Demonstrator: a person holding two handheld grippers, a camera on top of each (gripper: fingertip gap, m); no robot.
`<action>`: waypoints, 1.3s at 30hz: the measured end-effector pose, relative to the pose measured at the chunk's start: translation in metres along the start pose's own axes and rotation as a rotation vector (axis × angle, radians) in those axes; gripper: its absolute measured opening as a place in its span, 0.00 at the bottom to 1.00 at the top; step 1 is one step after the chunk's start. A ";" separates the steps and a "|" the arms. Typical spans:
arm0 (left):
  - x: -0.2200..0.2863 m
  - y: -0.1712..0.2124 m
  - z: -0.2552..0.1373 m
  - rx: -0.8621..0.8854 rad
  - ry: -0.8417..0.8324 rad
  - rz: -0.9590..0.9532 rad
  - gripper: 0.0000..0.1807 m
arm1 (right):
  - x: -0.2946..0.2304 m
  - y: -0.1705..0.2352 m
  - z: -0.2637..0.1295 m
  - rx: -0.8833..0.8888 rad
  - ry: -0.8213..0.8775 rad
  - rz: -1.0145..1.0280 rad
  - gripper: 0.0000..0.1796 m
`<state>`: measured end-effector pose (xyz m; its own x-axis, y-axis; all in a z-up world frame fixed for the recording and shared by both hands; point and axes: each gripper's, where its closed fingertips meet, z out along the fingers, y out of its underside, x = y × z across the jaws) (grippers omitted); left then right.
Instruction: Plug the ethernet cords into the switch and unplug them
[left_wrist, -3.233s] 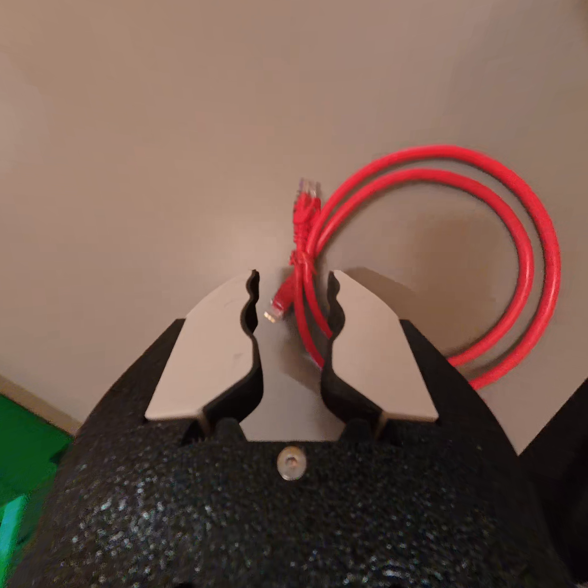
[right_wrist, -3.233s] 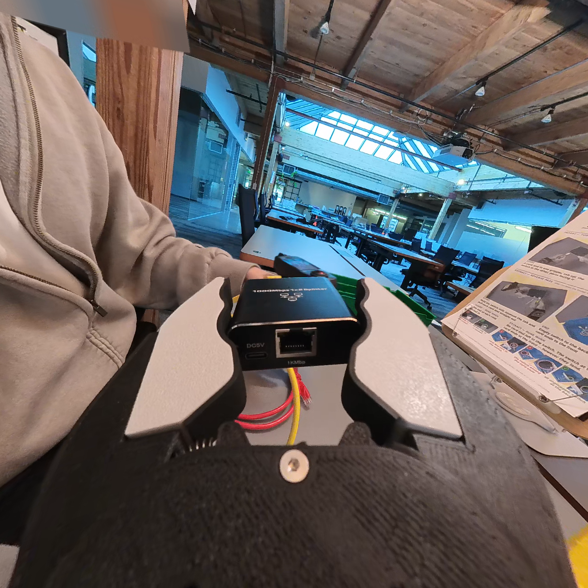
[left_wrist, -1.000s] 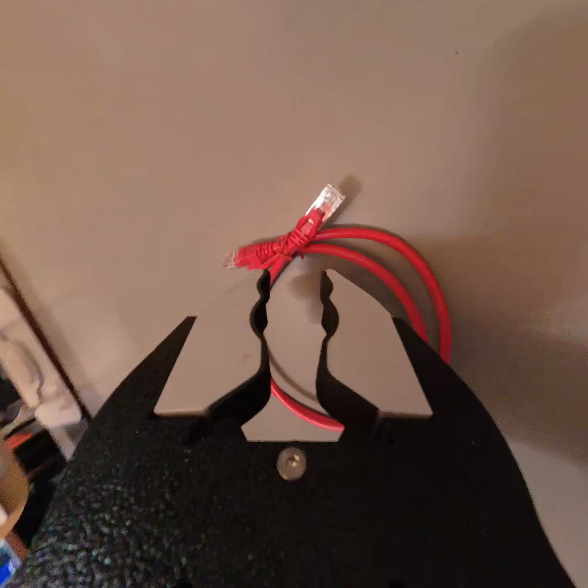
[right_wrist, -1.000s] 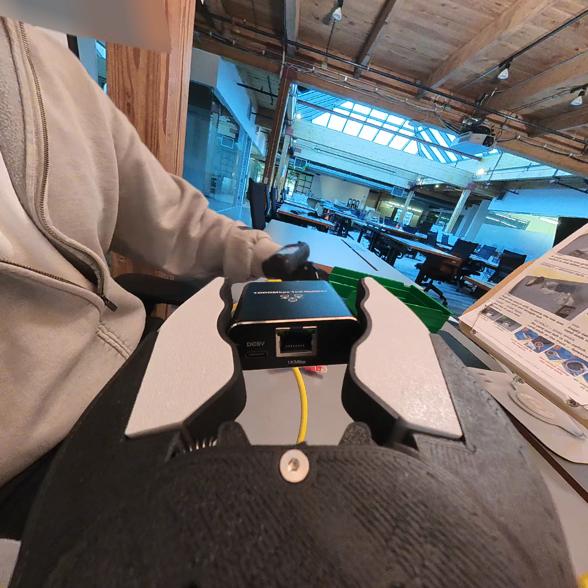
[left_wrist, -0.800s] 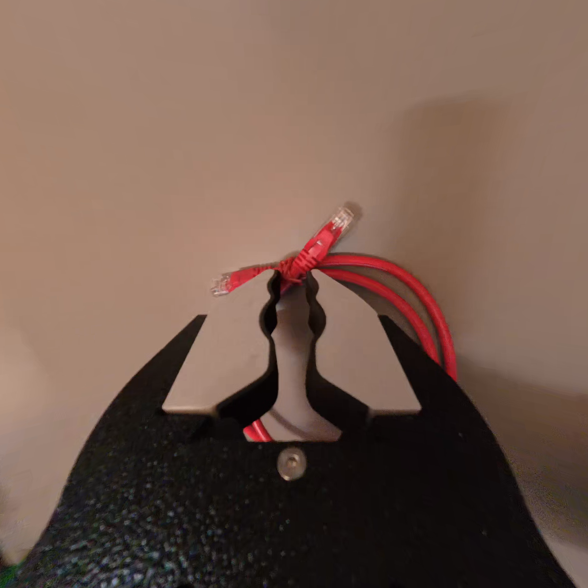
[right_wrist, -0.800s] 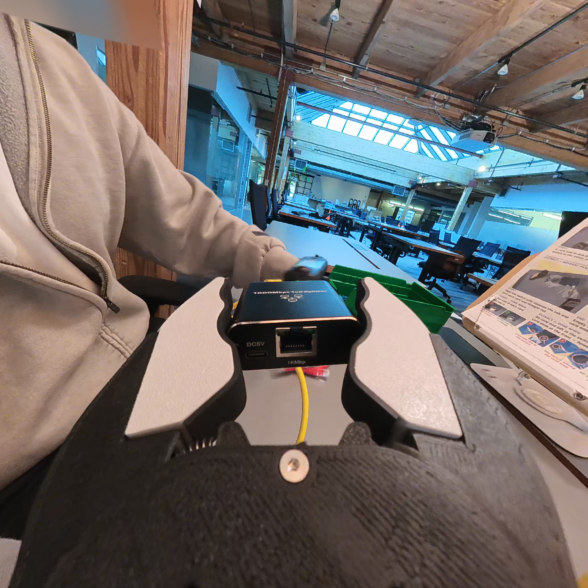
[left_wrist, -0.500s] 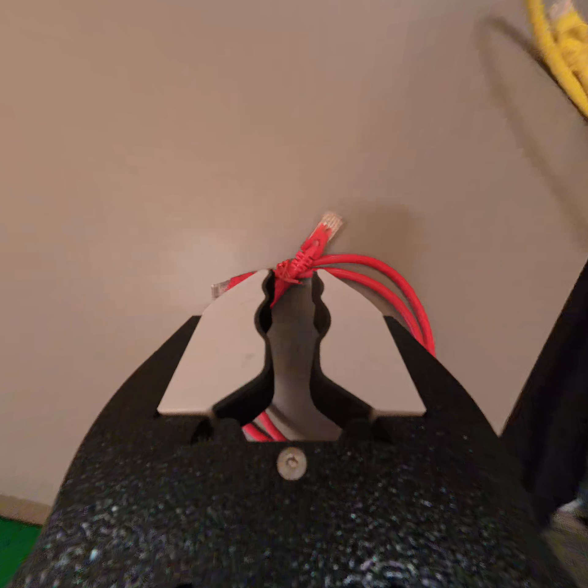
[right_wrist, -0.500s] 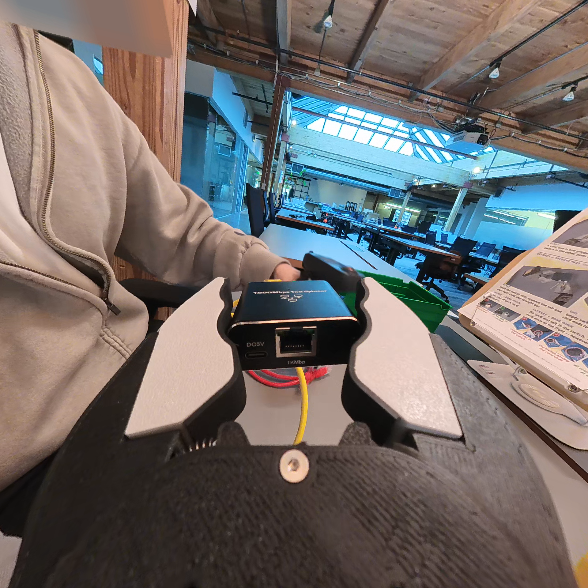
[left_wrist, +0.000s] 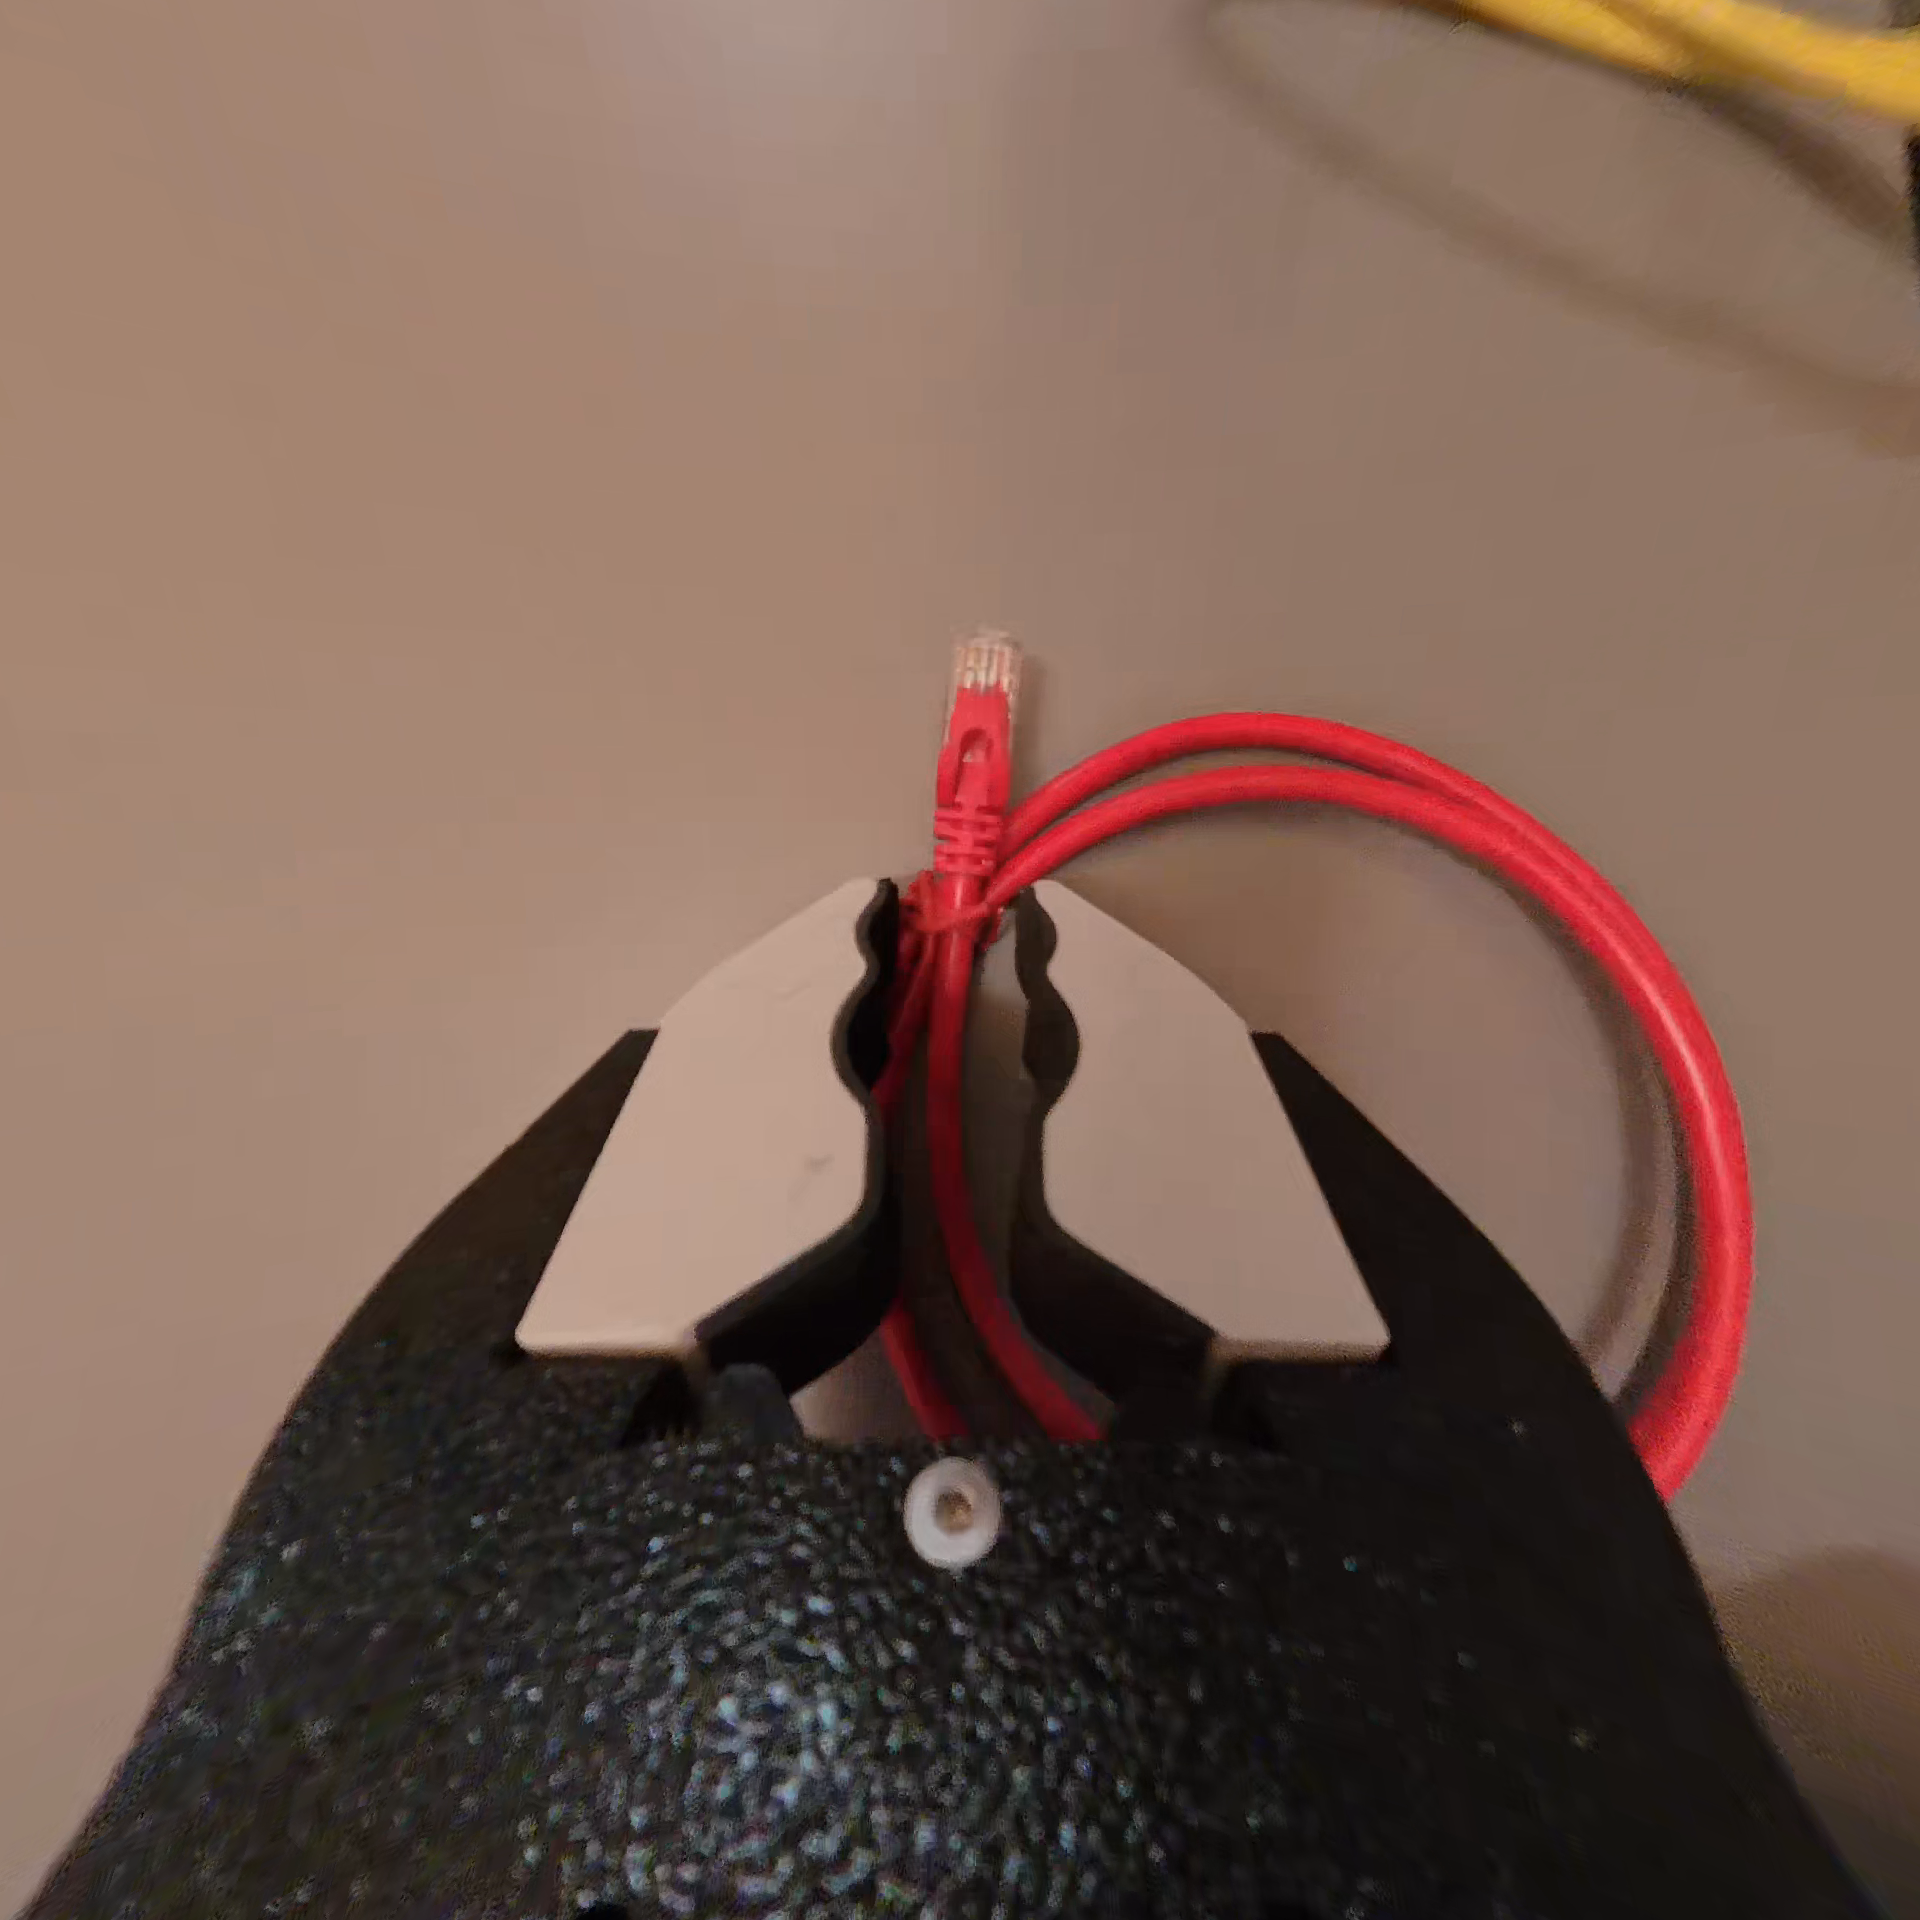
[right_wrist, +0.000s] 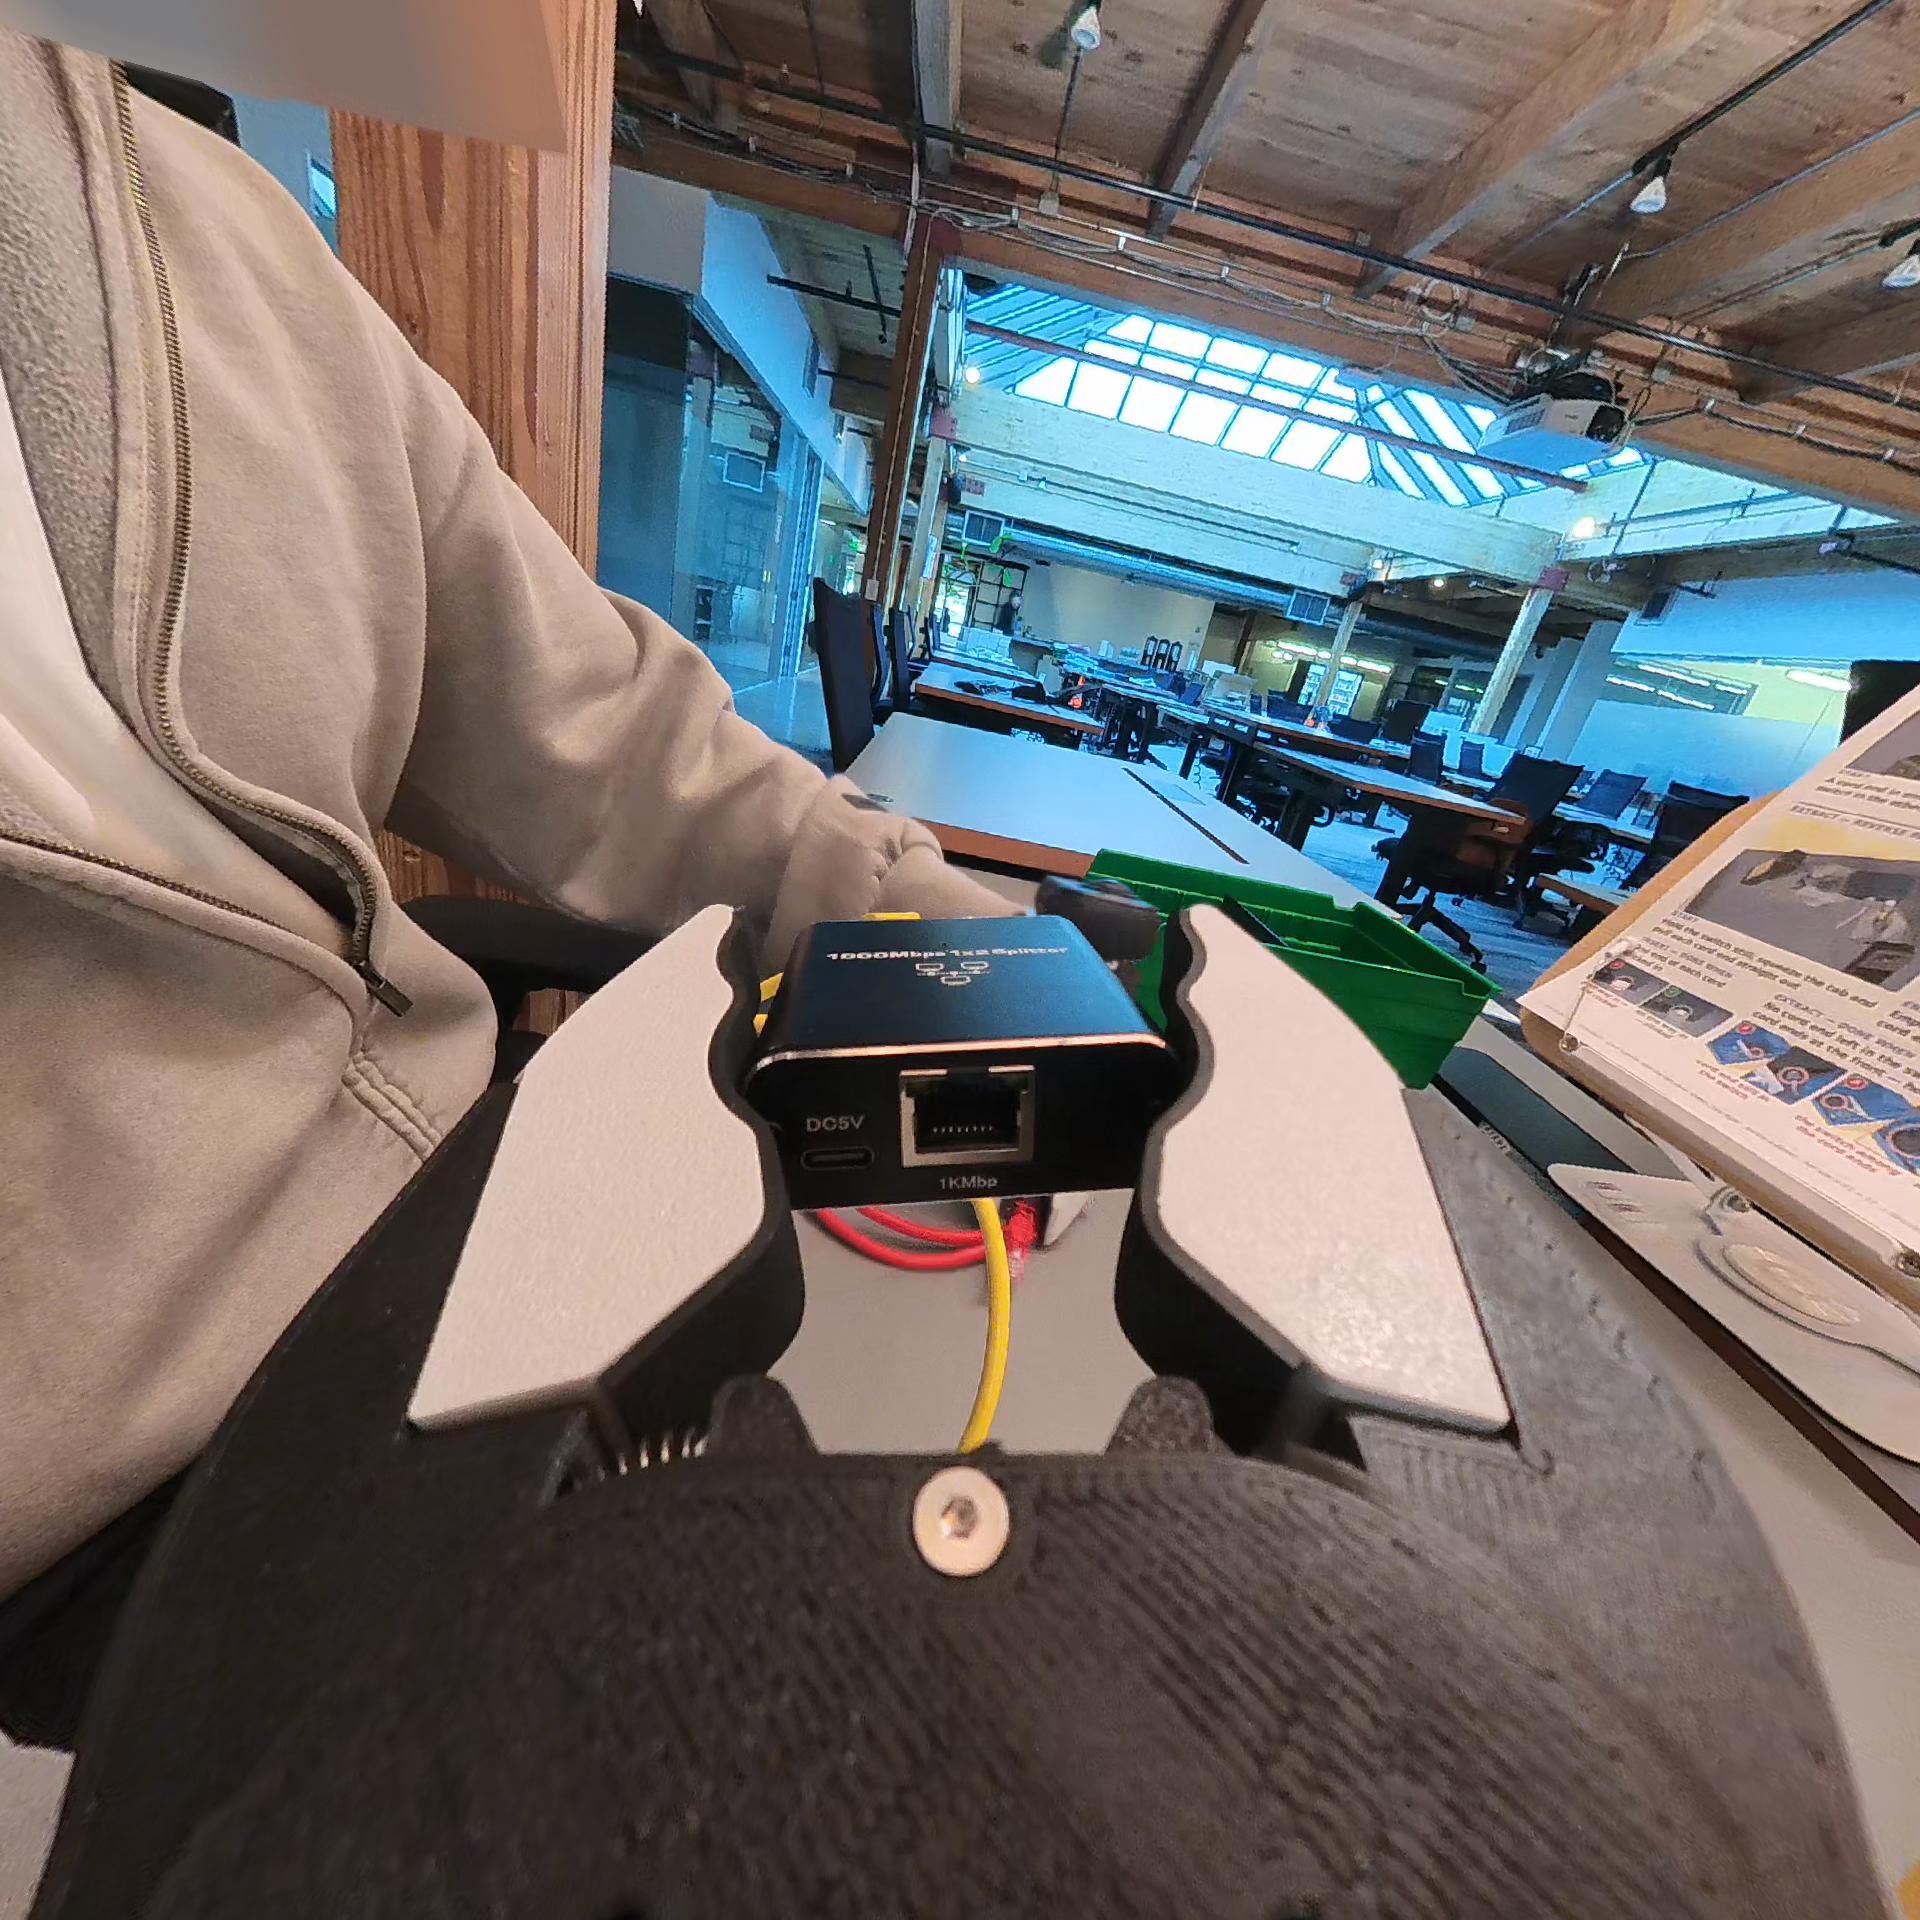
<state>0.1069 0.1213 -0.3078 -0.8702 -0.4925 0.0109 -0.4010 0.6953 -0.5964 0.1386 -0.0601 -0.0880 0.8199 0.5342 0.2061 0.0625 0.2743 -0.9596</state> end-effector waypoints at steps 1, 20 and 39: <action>-0.001 -0.001 0.000 0.028 0.014 -0.041 0.10 | 0.000 0.000 0.000 0.002 0.001 0.003 0.42; 0.020 -0.062 -0.073 -0.024 -0.234 -0.137 0.07 | 0.006 0.014 0.004 -0.035 0.015 0.013 0.42; 0.057 -0.164 -0.108 -0.039 -0.241 0.036 0.07 | -0.003 0.022 0.060 0.008 -0.076 0.047 0.42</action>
<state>0.0917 0.0355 -0.1225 -0.7929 -0.5740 -0.2044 -0.3854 0.7323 -0.5615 0.1034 -0.0078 -0.0983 0.7759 0.6061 0.1750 0.0201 0.2535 -0.9671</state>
